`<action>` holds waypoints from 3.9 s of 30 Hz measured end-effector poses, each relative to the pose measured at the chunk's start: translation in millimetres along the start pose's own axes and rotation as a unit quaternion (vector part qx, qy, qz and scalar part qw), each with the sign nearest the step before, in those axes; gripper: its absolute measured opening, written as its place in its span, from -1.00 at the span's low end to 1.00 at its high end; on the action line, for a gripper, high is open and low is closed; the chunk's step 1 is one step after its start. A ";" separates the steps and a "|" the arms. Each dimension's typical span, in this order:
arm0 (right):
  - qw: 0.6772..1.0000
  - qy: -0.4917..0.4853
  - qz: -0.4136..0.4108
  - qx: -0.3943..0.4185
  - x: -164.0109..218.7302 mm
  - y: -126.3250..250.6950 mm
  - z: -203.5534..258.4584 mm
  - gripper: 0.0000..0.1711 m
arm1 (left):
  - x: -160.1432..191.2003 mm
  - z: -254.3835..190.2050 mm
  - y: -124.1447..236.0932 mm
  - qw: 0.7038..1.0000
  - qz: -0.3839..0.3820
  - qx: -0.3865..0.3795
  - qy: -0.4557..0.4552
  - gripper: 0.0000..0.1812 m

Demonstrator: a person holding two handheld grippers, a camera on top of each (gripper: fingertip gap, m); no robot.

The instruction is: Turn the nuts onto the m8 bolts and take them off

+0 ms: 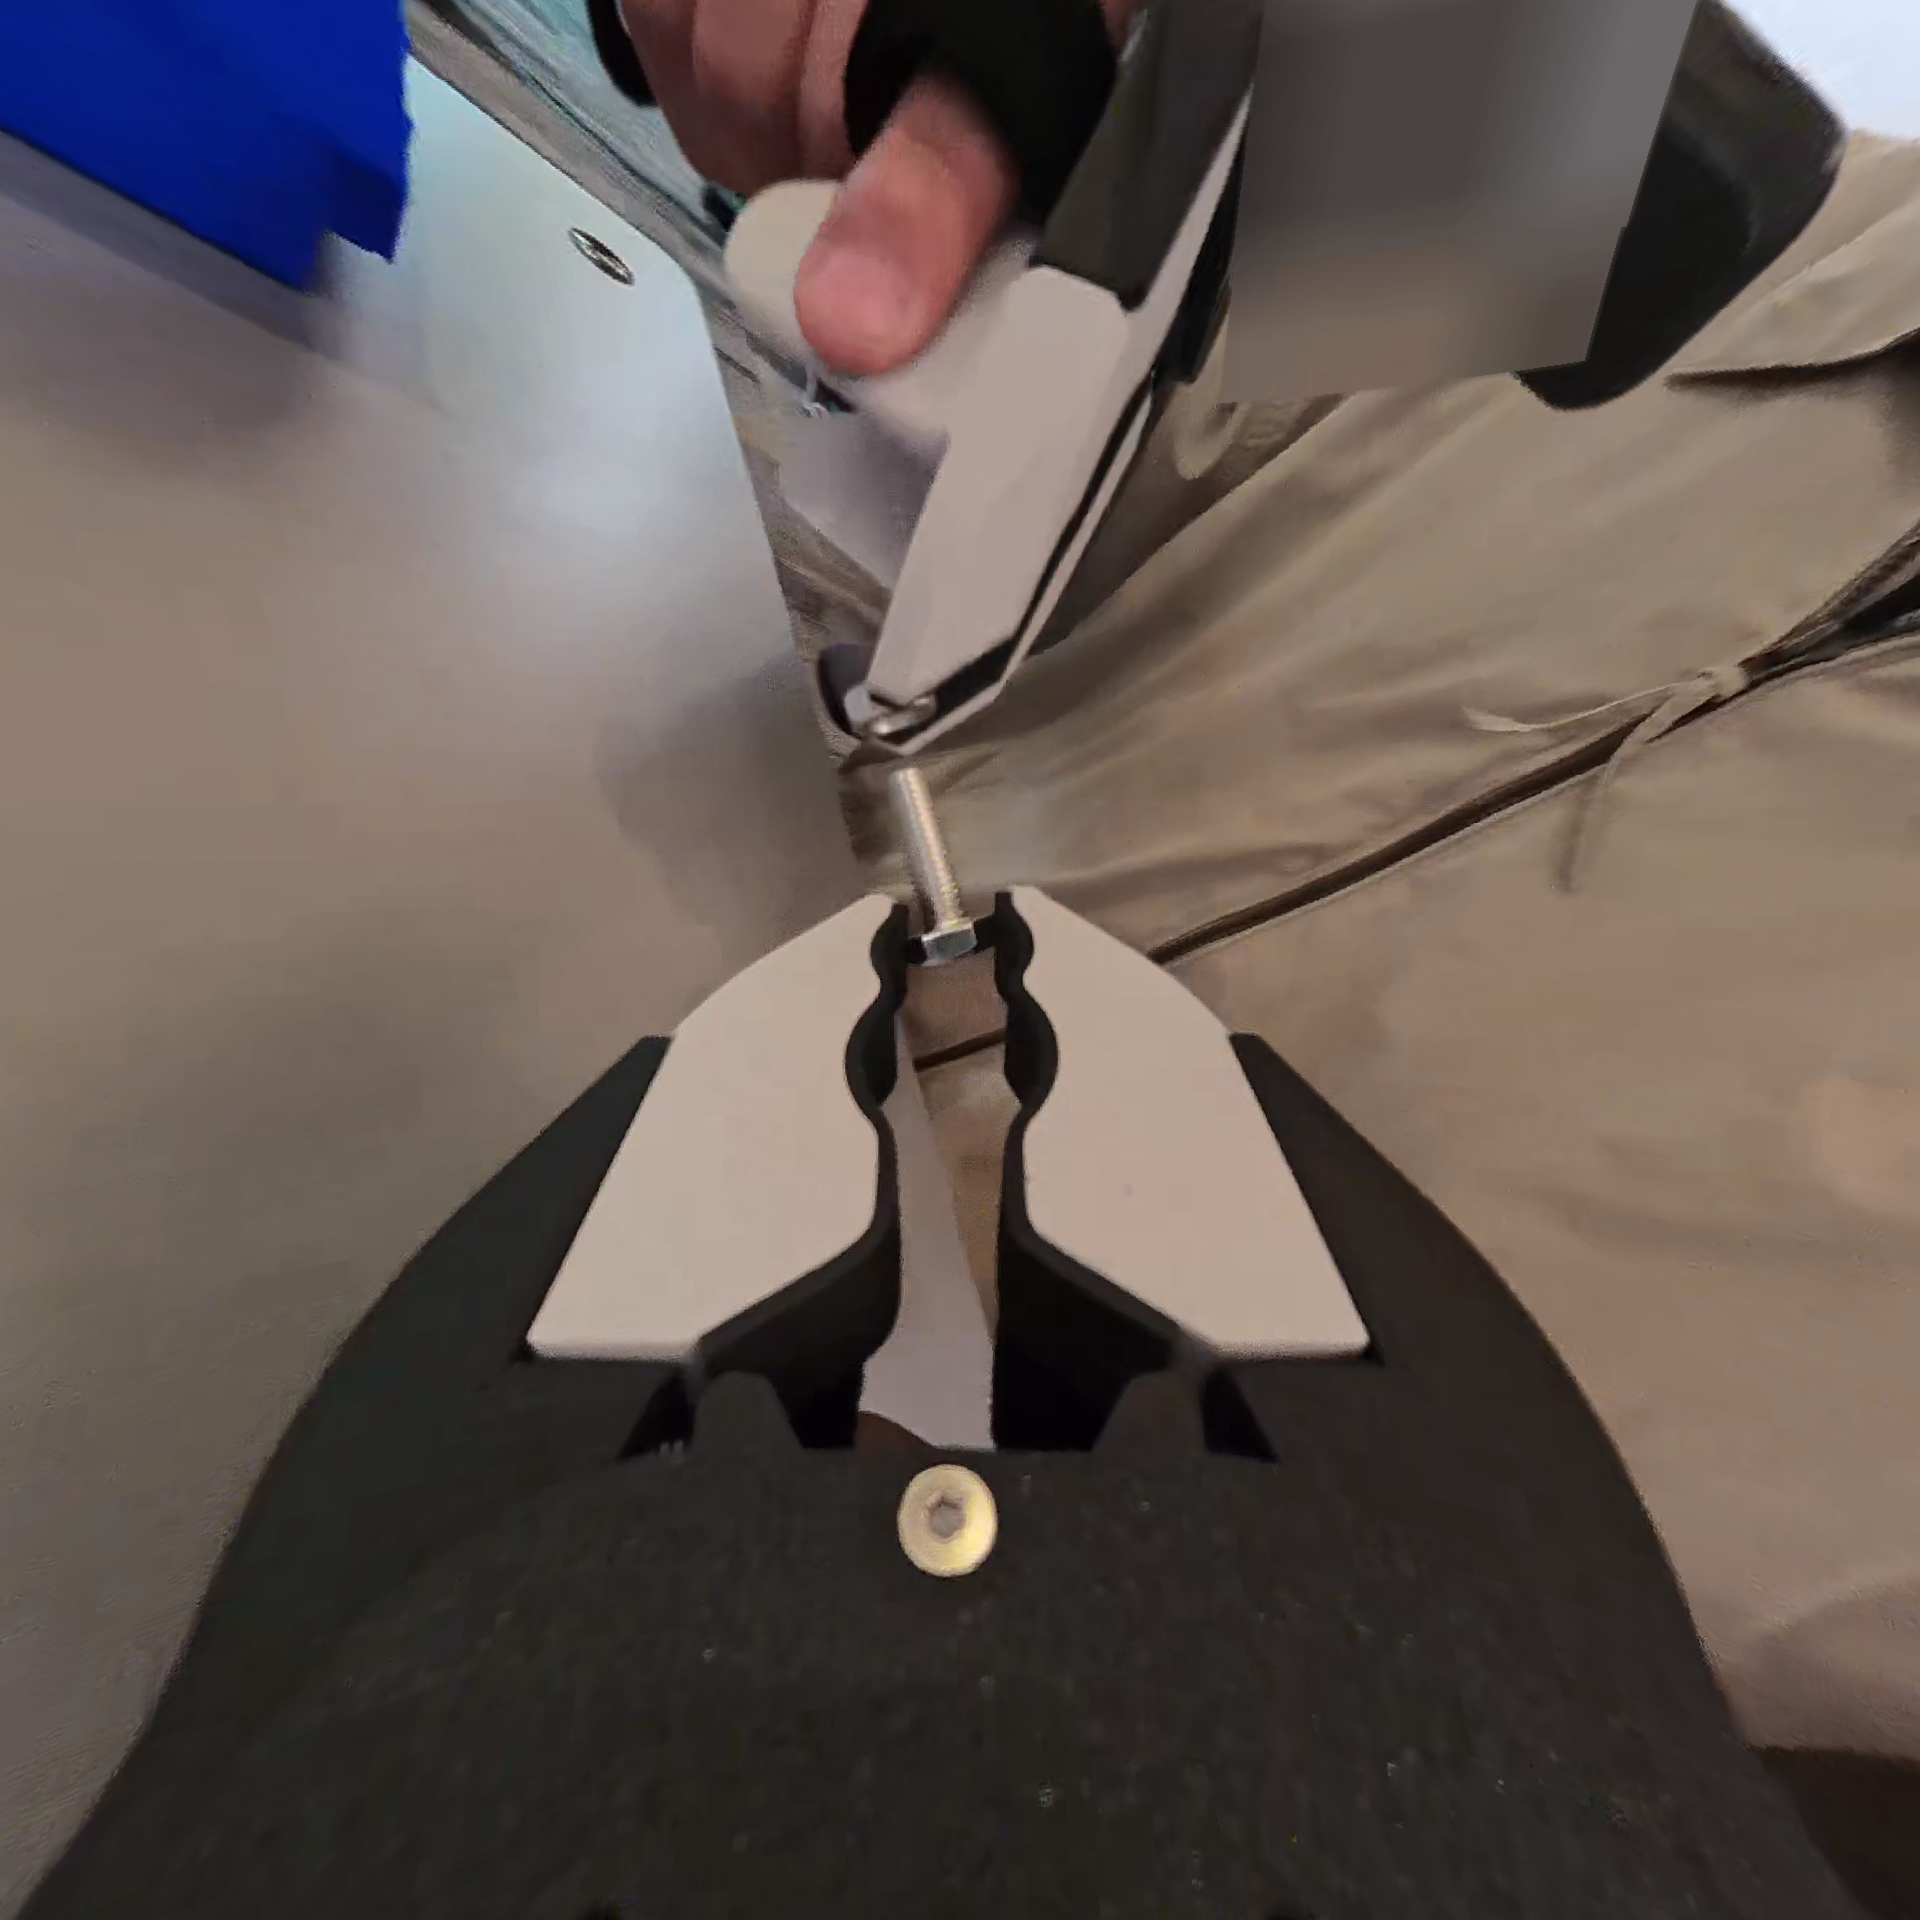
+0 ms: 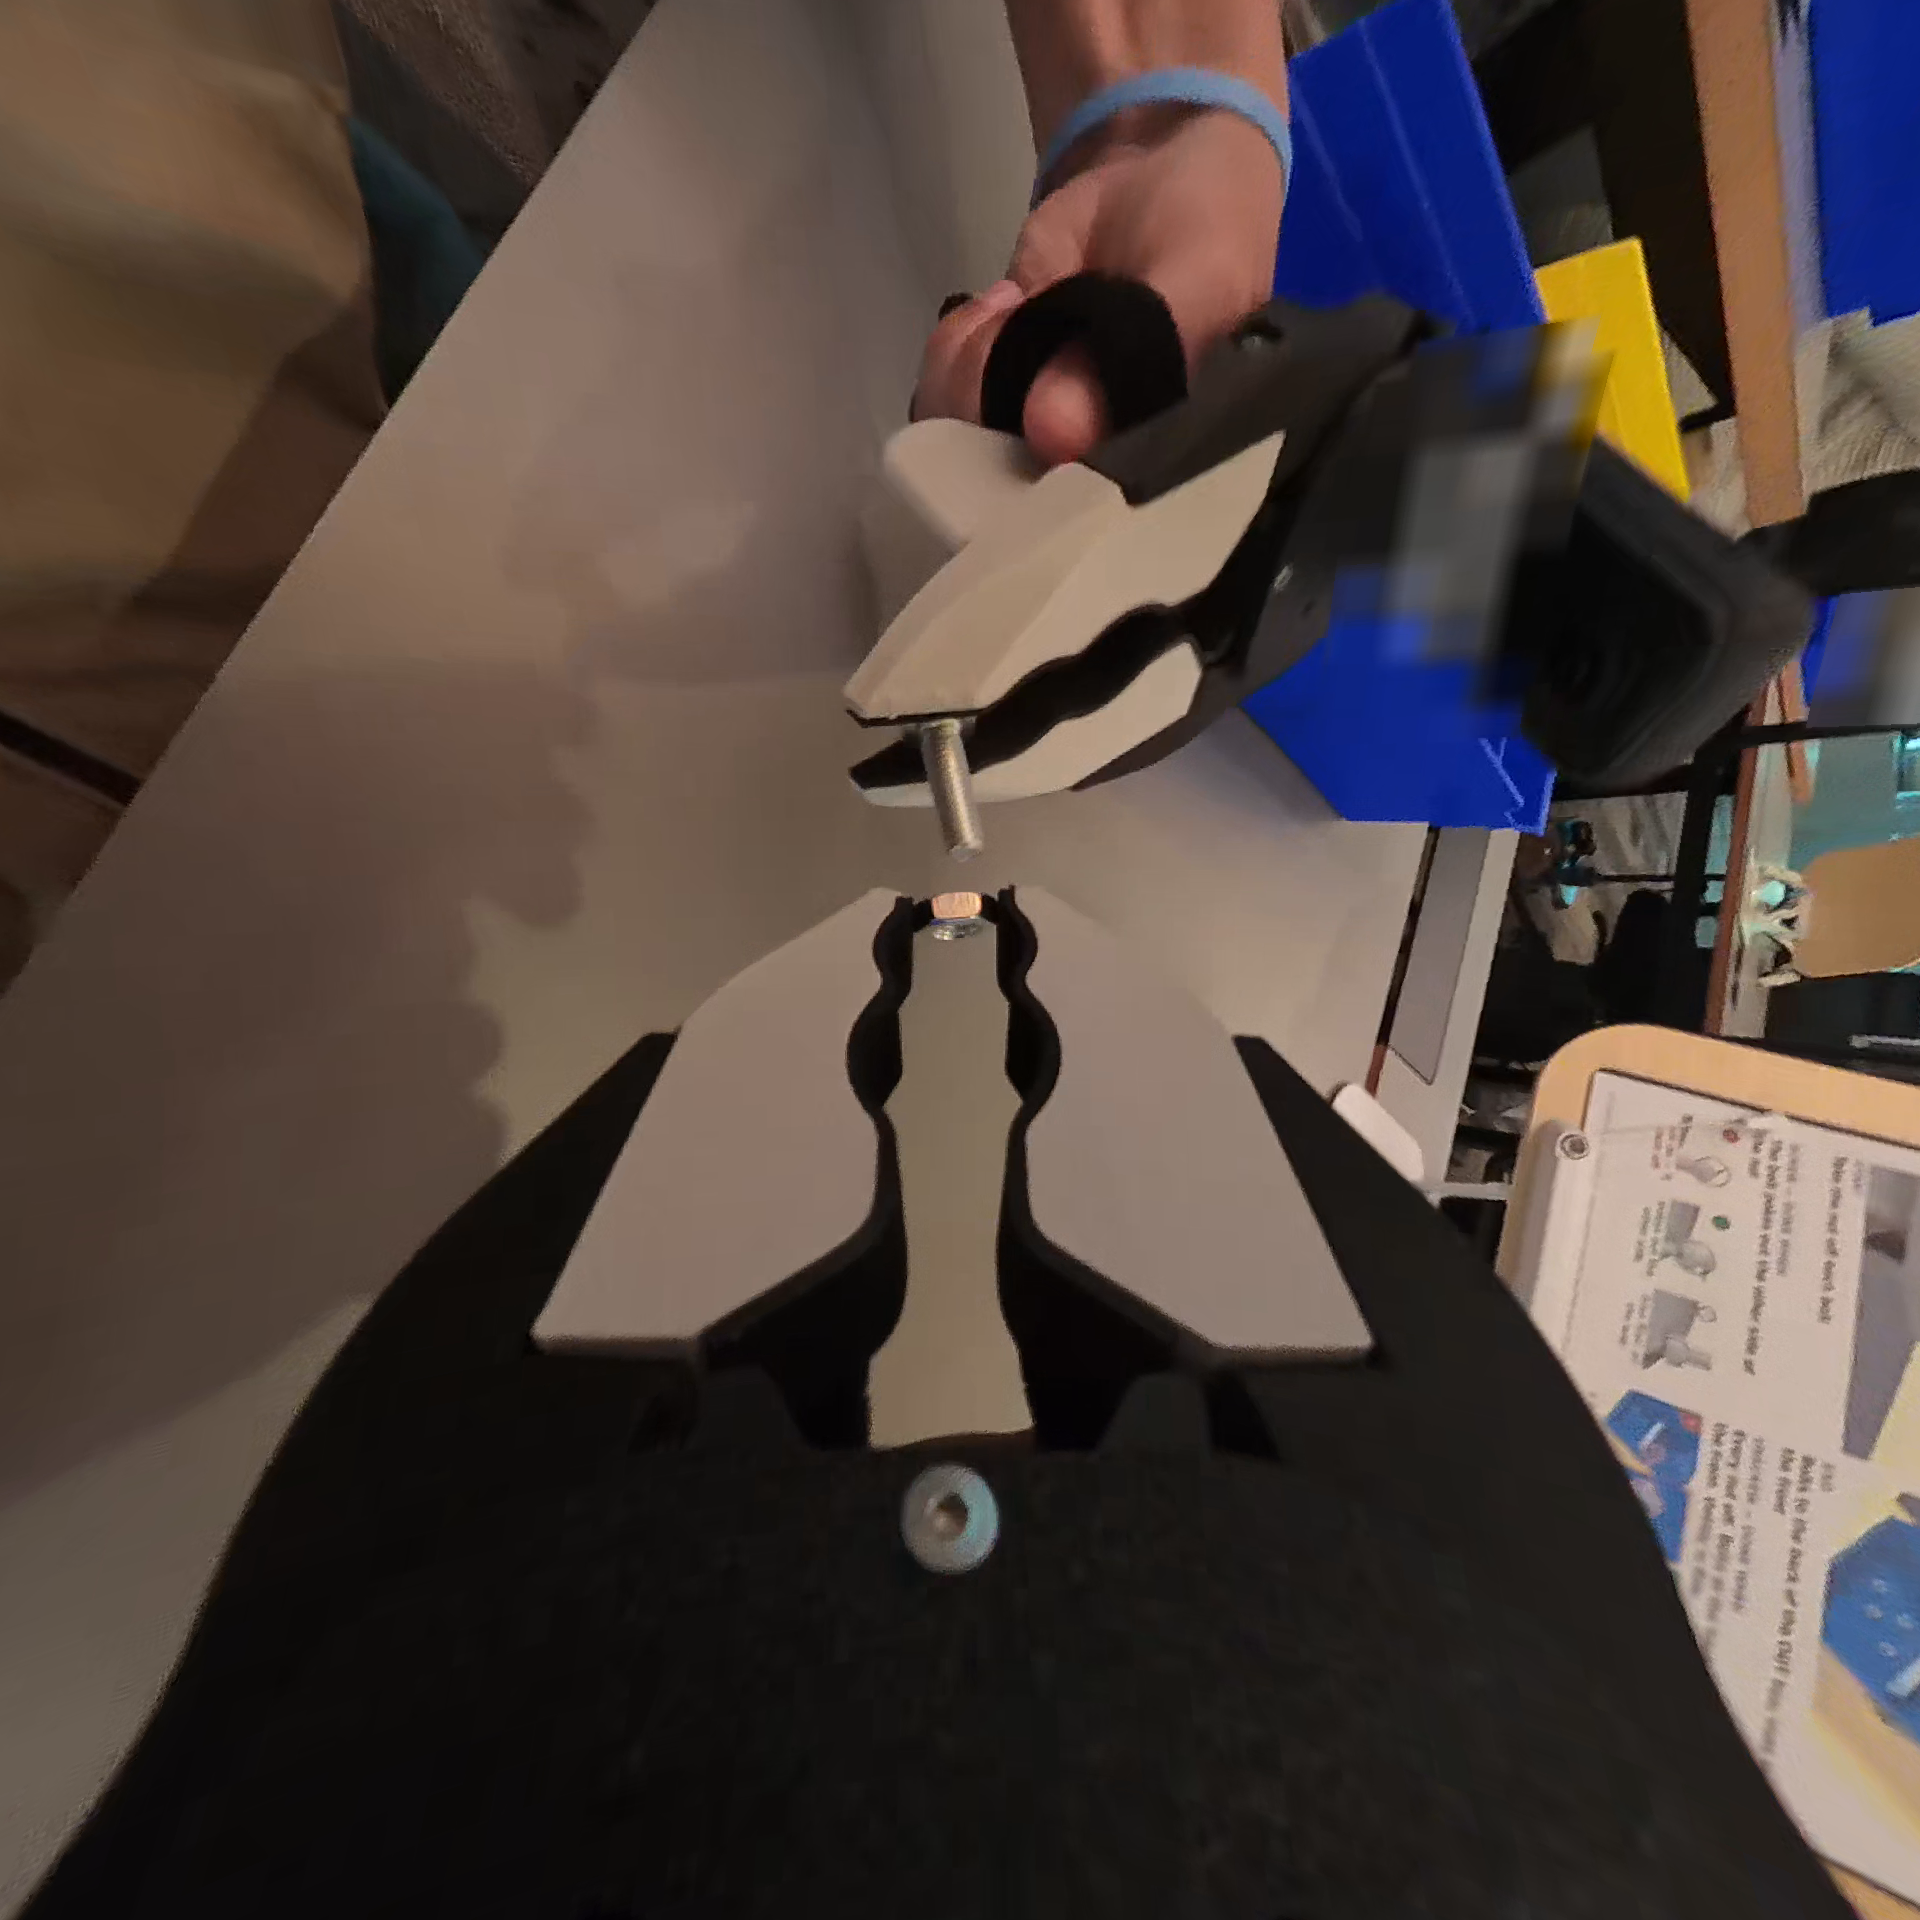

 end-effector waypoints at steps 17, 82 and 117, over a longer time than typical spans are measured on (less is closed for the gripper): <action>0.999 0.037 0.017 -0.009 0.0 -6.4 6.5 -0.82 | 1.7 5.9 -9.0 0.999 0.025 0.025 0.034 -0.83; 0.616 -0.717 -0.145 -0.294 21.8 -17.5 -19.4 -0.77 | -22.5 36.7 8.1 0.694 0.019 -0.598 -0.399 -0.82; 0.729 -0.591 -0.344 0.003 21.9 1.3 -50.0 -1.00 | -48.6 34.2 24.1 0.887 -0.245 -0.313 -0.235 -0.83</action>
Point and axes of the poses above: each gripper's, where its closed fingertips meet, y back along the fingers, x out of its underside, z = x × y across the jaws, the point moved 2 cm from there along y, back along the fingers, and after that the axes turned 1 degree about y, right-handed, at the moved point
